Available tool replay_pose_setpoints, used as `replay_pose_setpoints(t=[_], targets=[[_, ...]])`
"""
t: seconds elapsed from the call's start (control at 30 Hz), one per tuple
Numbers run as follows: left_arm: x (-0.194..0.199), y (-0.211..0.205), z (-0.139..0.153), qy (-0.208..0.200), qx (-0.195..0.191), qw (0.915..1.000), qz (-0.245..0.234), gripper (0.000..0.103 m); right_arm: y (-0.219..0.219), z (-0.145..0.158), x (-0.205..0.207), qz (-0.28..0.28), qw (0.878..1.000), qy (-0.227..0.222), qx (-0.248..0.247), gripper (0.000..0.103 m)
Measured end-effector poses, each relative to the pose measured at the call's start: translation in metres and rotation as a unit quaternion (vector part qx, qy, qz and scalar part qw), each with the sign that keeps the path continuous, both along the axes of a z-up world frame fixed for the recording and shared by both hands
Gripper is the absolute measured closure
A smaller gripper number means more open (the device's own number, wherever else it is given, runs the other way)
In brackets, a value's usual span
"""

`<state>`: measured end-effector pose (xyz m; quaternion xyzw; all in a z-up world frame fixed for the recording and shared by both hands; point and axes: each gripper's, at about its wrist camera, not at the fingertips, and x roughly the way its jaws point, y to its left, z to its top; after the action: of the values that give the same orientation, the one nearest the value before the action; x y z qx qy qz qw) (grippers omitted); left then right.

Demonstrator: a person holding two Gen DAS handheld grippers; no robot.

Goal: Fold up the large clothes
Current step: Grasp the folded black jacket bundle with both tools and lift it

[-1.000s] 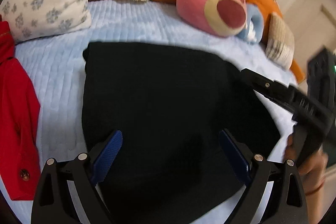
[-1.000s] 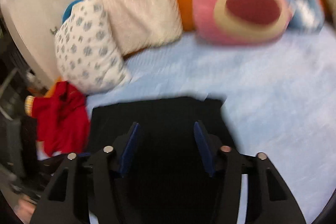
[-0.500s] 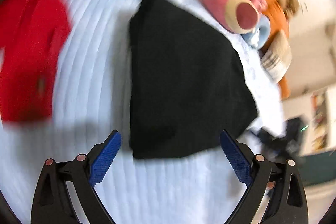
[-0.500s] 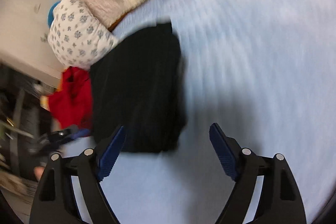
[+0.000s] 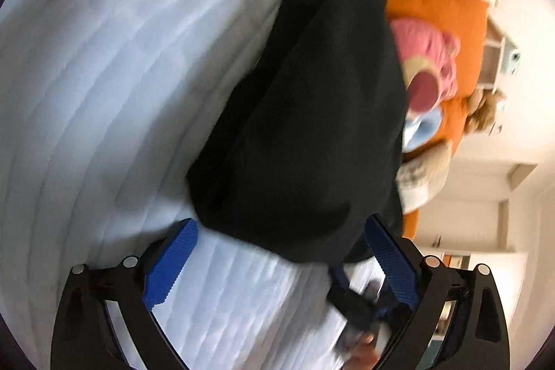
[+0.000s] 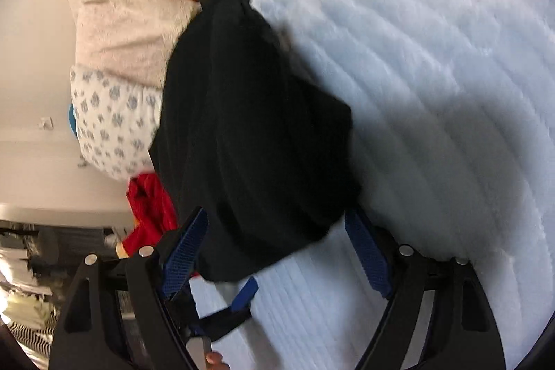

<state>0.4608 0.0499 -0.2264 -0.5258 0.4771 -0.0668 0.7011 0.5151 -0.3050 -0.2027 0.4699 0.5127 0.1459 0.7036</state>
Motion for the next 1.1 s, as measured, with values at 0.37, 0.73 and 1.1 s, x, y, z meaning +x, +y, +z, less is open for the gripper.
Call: replay_pose_setpoints(t=[0.37,0.73,1.1], targets=[[0.063,0.019,0.003,0.002,0.024,0.9977,-0.063,0.003,0.004,-0.002,0.054,0.028,1.000,-0.001,-0.013,0.017],[0.127,0.017,0.012,-0.049,0.104,0.9776,-0.176,0.003,0.024,-0.002,0.114,0.167,0.982,-0.048,-0.078,0.038],[0.117,0.020,0.009,-0.086,0.085,0.9791,-0.163,0.052,0.044,-0.002,0.101,0.185,0.977,-0.078,-0.072,0.078]])
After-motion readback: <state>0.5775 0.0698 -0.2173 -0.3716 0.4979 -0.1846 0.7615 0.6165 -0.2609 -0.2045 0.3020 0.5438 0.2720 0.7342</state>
